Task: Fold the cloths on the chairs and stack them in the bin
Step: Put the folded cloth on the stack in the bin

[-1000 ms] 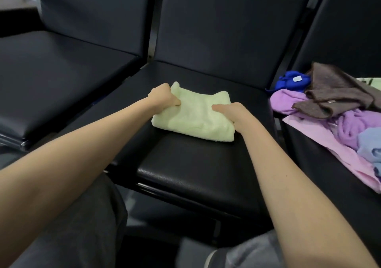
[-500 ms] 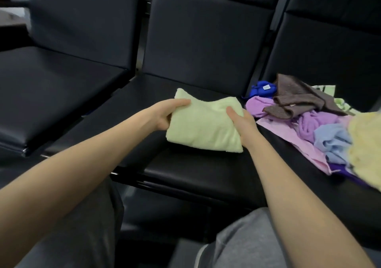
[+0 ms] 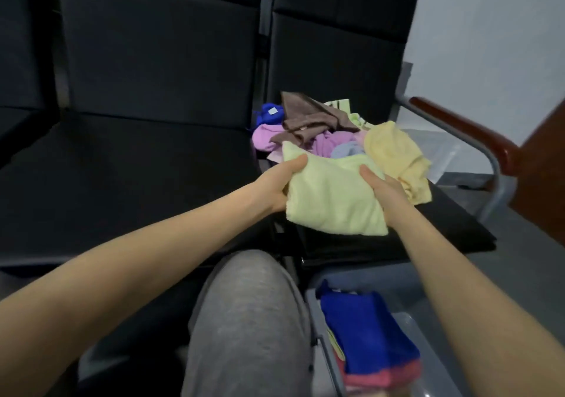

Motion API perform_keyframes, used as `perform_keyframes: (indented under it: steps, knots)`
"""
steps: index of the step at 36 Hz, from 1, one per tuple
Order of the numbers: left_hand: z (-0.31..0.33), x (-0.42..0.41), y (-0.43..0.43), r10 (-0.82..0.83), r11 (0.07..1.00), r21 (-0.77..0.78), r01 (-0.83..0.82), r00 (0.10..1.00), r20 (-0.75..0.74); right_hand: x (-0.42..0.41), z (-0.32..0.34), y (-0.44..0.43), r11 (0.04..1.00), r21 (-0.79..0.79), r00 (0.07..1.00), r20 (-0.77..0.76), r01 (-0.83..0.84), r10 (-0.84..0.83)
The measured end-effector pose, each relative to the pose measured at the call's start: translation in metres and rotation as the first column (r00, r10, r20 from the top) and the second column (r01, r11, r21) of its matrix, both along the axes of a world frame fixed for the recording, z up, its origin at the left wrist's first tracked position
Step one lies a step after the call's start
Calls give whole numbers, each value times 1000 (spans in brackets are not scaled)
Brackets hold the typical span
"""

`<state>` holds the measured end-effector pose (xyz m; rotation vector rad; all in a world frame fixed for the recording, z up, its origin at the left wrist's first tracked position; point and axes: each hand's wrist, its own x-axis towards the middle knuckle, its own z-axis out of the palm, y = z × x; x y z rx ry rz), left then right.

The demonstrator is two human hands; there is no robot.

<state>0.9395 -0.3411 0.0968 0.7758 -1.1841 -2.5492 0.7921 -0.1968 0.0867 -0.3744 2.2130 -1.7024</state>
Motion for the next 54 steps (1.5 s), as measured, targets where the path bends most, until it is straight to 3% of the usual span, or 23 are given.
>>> perform_keyframes:
  steps: [6, 13, 18, 25, 28, 30, 32, 33, 35, 37, 39, 41, 43, 47, 50, 54]
  knots:
    - [-12, -40, 72, -79, 993, -86, 77, 997, -25, -11, -5, 93, 990, -132, 950, 301, -44, 82]
    - [-67, -56, 169, -139, 989, -57, 140, 990, 16, -18, -40, 187, 991, -128, 922, 375, -48, 93]
    - [-133, -30, 207, -81, 997, 8, 81, 978, 191, -17, -91, 222, 998, -5, 891, 450, -68, 63]
    - [-162, -29, 184, 115, 988, -138, -71, 933, 342, -26, -151, 190, 986, 95, 885, 459, -135, 77]
    - [-174, -30, 177, 129, 949, -312, 52, 837, 532, -25, -167, 165, 925, 291, 900, 424, -244, 104]
    - [-178, -26, 180, 97, 848, -474, 238, 809, 580, -22, -175, 152, 828, 465, 914, 386, -313, 129]
    - [-179, -23, 188, 98, 664, -656, 359, 828, 553, -22, -177, 143, 689, 640, 934, 313, -341, 172]
    - [-179, -21, 192, 132, 521, -750, 408, 829, 543, -23, -177, 141, 630, 698, 940, 285, -339, 190]
    - [-177, -20, 196, 179, 146, -852, 503, 834, 522, -21, -176, 138, 531, 787, 945, 209, -315, 252]
    - [-180, -24, 199, 92, -183, -792, 582, 813, 575, -17, -176, 137, 372, 874, 906, 158, -313, 392]
    - [-189, -31, 200, 30, -375, -653, 658, 713, 701, -11, -175, 134, 218, 912, 833, 194, -348, 517]
    - [-197, -38, 196, 31, -438, -501, 746, 570, 821, -7, -174, 132, 104, 911, 776, 276, -400, 567]
    - [-206, -44, 188, 34, -444, -398, 803, 459, 888, -1, -182, 133, 36, 897, 762, 353, -440, 542]
    - [-221, -46, 181, -32, -370, -297, 880, 308, 951, 19, -216, 141, 136, 877, 829, 370, -461, 420]
    - [-225, -46, 184, -102, -310, -295, 904, 277, 956, 27, -228, 149, 208, 885, 857, 306, -416, 414]
    - [-229, -50, 181, -142, -270, -279, 922, 248, 958, 28, -231, 150, 228, 891, 871, 281, -393, 403]
